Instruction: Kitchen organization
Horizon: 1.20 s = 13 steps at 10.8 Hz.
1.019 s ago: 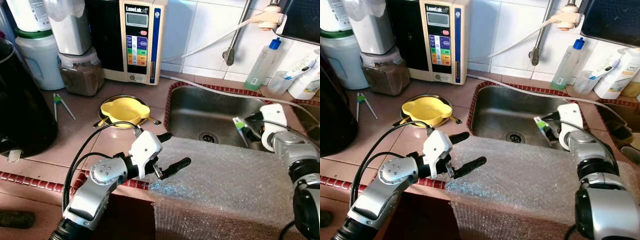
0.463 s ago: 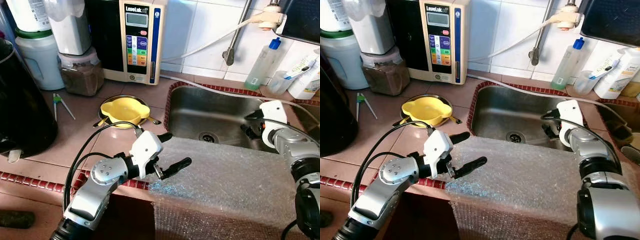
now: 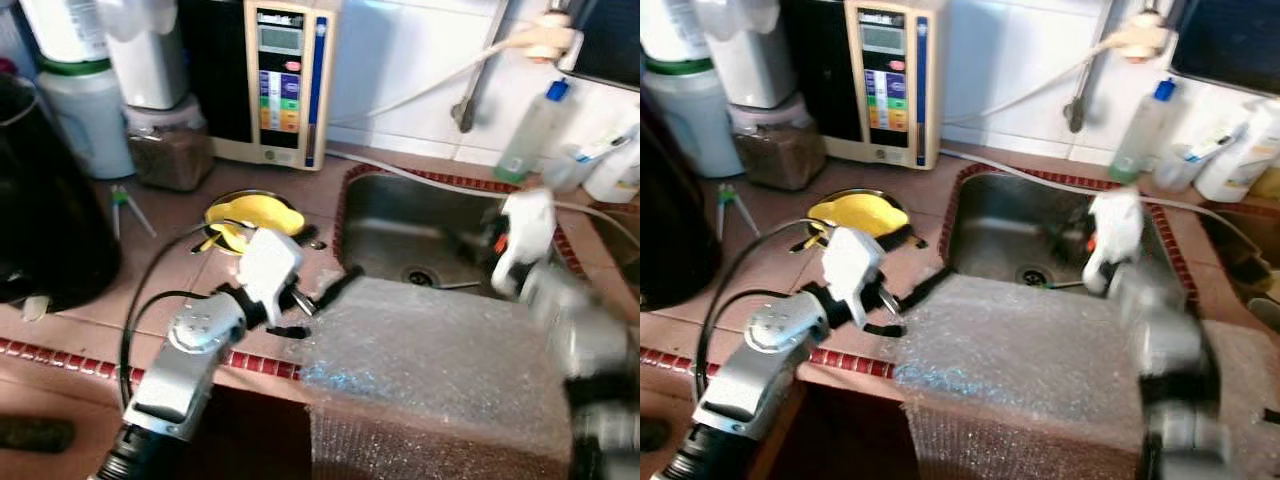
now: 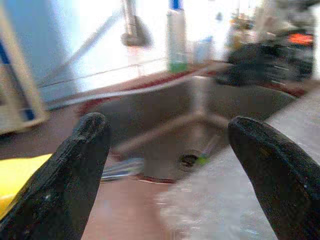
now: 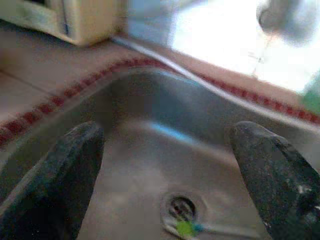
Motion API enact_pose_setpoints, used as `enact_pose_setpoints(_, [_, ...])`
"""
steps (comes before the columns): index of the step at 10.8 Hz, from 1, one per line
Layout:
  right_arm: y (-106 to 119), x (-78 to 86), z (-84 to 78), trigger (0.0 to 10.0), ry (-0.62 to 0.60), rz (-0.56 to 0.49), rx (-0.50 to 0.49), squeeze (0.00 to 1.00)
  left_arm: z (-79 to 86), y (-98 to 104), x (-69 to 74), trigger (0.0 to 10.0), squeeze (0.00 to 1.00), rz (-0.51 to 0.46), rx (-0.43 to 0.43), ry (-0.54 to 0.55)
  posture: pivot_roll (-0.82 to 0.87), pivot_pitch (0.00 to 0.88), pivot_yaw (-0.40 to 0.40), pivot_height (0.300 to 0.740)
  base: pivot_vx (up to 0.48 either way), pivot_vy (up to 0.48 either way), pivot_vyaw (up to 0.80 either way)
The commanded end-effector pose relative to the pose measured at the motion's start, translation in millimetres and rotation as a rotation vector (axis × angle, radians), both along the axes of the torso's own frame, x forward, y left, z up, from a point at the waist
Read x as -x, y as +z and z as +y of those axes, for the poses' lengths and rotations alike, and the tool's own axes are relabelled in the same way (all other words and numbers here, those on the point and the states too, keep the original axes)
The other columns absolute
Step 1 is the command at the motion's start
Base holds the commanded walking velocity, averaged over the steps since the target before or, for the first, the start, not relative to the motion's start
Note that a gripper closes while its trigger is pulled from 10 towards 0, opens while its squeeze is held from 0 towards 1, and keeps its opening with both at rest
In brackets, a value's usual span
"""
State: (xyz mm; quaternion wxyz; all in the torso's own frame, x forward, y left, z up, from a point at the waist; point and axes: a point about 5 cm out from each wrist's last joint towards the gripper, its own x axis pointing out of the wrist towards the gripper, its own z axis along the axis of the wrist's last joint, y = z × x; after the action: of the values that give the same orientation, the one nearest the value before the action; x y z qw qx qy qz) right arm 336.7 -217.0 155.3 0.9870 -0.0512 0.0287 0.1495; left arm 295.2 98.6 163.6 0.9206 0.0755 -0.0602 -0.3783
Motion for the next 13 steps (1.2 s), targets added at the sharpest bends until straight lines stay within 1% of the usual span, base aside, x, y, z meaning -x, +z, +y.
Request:
enact_pose_setpoints(1, [12.6,6.9,11.3,10.0,0.024,-0.089,0.018,0.00,7.8,2.1,-5.4,10.0,0.00,-0.013,0.022,0.071,0.13,0.000,-0.075,0.740,0.000,0.000,0.00])
enact_pose_setpoints(2, [10.8,18.4,20.6,10.0,0.041,-0.096,-0.032,0.00,14.6,2.8,-9.4,10.0,0.00,-0.027,0.030,0.136,0.13,0.000,-0.075,0.740,0.000,0.000,0.00])
enact_pose_setpoints(3, [5.3,42.2,37.9,10.0,0.083,-0.114,-0.009,0.00,30.2,6.5,-16.6,10.0,0.00,-0.047,0.067,0.267,0.14,0.000,-0.079,0.740,0.000,0.000,0.00])
enact_pose_setpoints(4, [5.6,53.3,45.1,10.0,0.072,-0.141,-0.004,0.00,36.6,7.6,-18.4,10.0,0.00,-0.051,0.089,0.319,0.14,0.000,-0.080,0.740,0.000,0.000,0.00])
enact_pose_setpoints(5, [5.8,59.5,47.3,10.0,0.028,-0.161,0.008,0.00,40.6,6.6,-18.8,10.0,0.00,-0.059,0.083,0.356,0.14,0.000,-0.080,0.740,0.000,0.000,0.00])
enact_pose_setpoints(6, [0.4,68.4,56.1,10.0,0.004,-0.103,-0.064,0.00,44.5,2.9,-18.0,10.0,0.00,-0.065,0.078,0.410,0.13,0.000,-0.080,0.740,0.000,0.000,0.00])
enact_pose_setpoints(7, [-0.8,72.7,60.4,10.0,-0.008,-0.081,-0.099,0.00,43.8,0.0,-16.7,10.0,0.00,-0.065,0.071,0.416,0.13,0.000,-0.080,0.740,0.000,0.000,0.00])
enact_pose_setpoints(8, [-3.9,78.2,70.5,10.0,-0.040,-0.088,-0.084,0.00,42.5,-9.5,-15.1,10.0,0.00,-0.068,0.019,0.435,0.13,0.000,-0.082,0.740,0.000,0.000,0.00])
enact_pose_setpoints(9, [-3.4,81.1,77.0,10.0,-0.051,-0.100,-0.179,0.00,40.7,-11.2,-13.6,10.0,0.00,-0.060,0.031,0.432,0.13,0.000,-0.081,0.740,0.000,0.000,0.00])
enact_pose_setpoints(10, [-3.2,81.5,75.1,10.0,-0.095,-0.113,-0.155,0.00,40.1,-10.9,-13.8,10.0,0.00,-0.057,0.038,0.446,0.13,0.000,-0.081,0.740,0.000,0.000,0.00])
enact_pose_setpoints(11, [-6.4,82.2,75.9,10.0,-0.067,-0.058,-0.168,0.00,38.5,-11.4,-13.6,10.0,0.00,-0.051,0.049,0.445,0.13,0.000,-0.081,0.740,0.000,0.000,0.00])
enact_pose_setpoints(13, [-4.4,80.2,72.6,10.0,-0.081,-0.069,-0.168,0.00,35.8,-13.0,-13.3,10.0,0.00,-0.037,0.062,0.445,0.13,0.000,-0.079,0.740,0.000,0.000,0.00])
